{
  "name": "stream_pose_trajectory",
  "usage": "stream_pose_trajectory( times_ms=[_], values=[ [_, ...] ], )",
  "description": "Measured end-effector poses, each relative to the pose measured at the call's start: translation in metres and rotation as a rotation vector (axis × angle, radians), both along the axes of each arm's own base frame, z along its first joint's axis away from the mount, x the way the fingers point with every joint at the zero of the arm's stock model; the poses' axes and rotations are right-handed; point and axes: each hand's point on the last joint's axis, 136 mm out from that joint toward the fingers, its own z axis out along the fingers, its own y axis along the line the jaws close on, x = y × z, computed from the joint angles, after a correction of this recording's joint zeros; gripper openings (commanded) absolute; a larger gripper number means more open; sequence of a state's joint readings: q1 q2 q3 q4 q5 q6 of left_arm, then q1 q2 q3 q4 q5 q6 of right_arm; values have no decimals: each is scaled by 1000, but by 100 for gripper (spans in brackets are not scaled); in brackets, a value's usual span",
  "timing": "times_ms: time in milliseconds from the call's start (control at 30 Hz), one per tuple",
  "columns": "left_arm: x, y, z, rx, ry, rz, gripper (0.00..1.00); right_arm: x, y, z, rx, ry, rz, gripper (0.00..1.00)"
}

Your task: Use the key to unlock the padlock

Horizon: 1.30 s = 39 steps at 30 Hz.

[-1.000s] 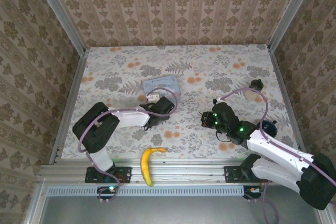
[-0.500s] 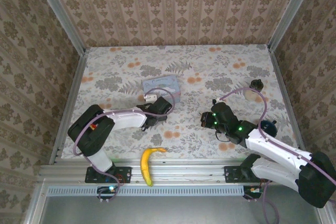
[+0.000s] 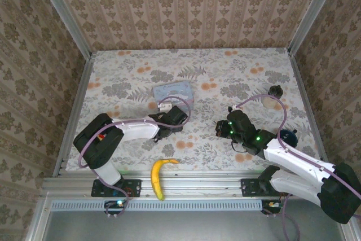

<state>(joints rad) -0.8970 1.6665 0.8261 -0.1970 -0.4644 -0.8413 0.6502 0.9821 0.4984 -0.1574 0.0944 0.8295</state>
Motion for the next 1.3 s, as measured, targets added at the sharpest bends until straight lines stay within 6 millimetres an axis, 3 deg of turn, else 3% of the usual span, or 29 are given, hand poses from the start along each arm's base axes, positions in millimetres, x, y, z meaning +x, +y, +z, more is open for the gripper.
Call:
stream_pose_trajectory(
  times_ms=[1300],
  values=[
    [6,-11,8,-43,-24,-5,87,3,3,5,16,-20,0,0]
  ],
)
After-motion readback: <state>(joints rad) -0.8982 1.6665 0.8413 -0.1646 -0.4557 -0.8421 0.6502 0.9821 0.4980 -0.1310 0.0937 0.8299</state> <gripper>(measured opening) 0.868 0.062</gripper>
